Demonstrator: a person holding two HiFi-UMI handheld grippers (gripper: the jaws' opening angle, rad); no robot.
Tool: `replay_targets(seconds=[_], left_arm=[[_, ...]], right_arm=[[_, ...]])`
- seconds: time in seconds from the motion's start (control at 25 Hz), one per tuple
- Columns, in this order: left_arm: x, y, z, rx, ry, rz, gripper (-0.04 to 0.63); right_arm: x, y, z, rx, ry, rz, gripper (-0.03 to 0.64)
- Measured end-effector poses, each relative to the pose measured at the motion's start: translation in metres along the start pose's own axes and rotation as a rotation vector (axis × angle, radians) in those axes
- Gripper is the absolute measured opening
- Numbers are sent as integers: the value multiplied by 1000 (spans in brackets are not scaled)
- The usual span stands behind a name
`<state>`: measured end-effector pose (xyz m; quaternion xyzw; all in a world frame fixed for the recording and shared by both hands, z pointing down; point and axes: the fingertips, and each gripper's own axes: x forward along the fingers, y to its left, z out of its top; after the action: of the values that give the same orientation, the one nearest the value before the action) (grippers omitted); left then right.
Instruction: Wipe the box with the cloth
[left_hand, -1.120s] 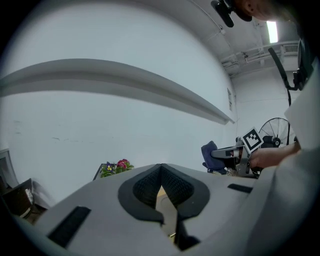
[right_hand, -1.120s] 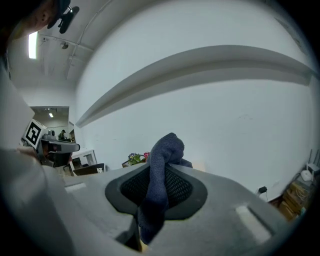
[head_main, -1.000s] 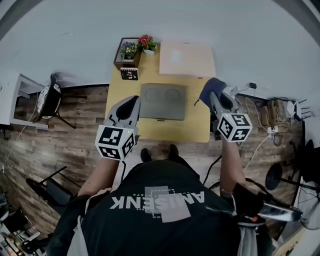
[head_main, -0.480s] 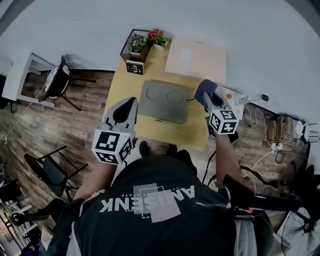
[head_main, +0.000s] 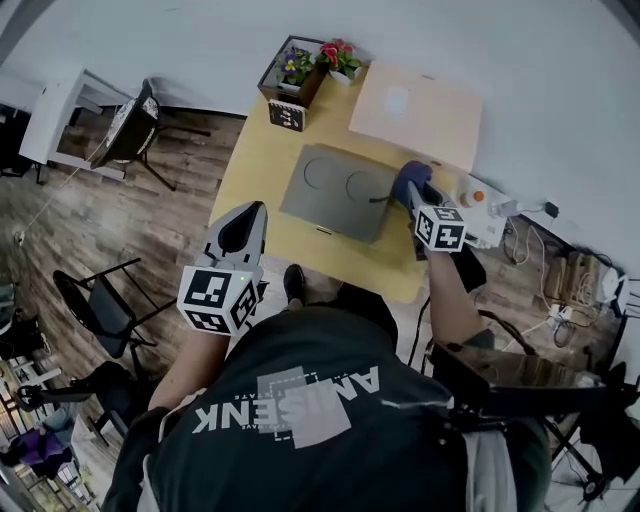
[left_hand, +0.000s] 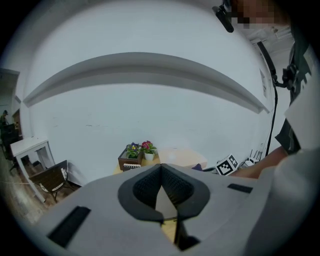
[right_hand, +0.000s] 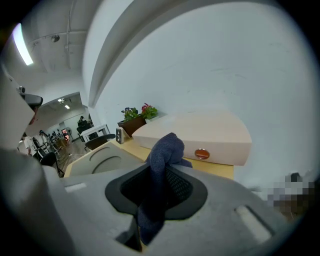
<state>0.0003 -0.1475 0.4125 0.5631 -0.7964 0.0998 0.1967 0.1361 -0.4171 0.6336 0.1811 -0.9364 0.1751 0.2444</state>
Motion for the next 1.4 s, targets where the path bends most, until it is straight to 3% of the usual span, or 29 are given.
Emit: replay_targets(seconds=[0.44,0.76,1.2,1.4], left_arm=[[-11,-2,-17,-6,37,39,0],[-4,-12,-18,16,28,-24,0],[-4,5,0,99,2,-151,0],[-10,16,7,110,4,-174,0]], right_arm=[[27,15,-20,-96,41,77,72],[22,28,-25,-143,82,117,71],[12,43,-43,-27,156,149,71],[2,50,-51,46,169,145,71]])
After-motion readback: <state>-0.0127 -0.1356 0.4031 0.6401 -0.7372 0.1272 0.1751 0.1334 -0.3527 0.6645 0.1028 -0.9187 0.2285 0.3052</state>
